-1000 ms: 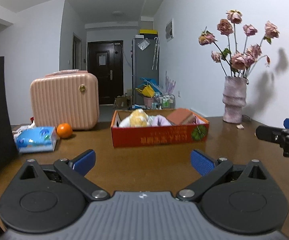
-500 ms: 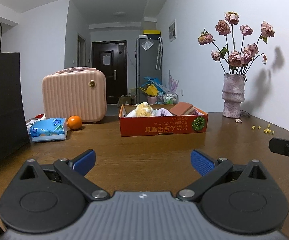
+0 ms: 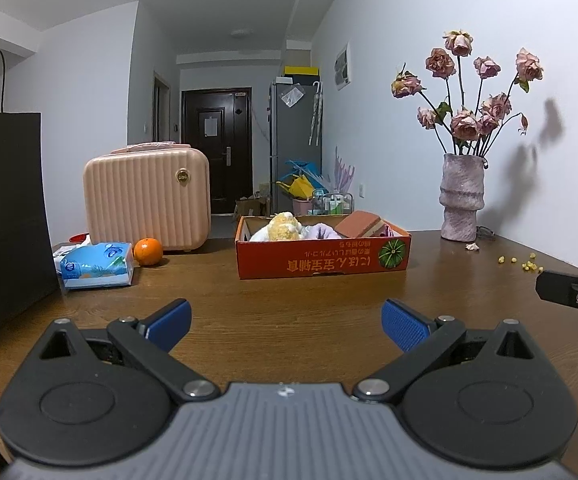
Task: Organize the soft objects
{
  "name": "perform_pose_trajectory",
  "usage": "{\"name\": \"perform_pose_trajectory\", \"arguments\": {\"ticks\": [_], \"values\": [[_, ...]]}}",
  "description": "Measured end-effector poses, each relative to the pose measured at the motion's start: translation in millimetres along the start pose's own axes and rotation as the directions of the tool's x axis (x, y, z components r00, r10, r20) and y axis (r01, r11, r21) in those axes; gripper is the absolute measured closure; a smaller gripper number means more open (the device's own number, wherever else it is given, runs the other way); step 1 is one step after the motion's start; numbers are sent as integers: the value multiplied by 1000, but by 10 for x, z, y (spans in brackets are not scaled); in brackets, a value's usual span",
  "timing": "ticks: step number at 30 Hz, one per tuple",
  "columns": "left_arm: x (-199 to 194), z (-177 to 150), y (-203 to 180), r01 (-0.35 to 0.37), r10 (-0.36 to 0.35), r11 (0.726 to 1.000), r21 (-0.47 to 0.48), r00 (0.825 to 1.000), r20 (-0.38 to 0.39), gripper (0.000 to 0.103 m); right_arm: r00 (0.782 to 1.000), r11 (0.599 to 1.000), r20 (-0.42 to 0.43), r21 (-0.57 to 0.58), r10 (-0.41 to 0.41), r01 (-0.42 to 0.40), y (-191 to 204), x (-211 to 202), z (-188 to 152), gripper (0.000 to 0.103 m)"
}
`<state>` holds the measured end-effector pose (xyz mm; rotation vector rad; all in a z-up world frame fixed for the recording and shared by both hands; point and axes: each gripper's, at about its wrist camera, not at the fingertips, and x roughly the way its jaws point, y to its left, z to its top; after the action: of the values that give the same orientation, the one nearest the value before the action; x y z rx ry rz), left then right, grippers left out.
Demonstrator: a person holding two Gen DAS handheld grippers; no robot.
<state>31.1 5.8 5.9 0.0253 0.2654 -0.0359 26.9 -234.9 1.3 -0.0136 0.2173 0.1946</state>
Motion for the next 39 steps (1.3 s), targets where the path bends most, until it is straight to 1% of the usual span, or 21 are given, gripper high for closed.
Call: {"name": "perform_pose_trajectory", "arguments": {"ticks": [39], "values": [[-26,15,1,-2,2,1000,0,1000,-3,0,1000,1000,1,-4,-2,2,5,-14,26,0]]}}
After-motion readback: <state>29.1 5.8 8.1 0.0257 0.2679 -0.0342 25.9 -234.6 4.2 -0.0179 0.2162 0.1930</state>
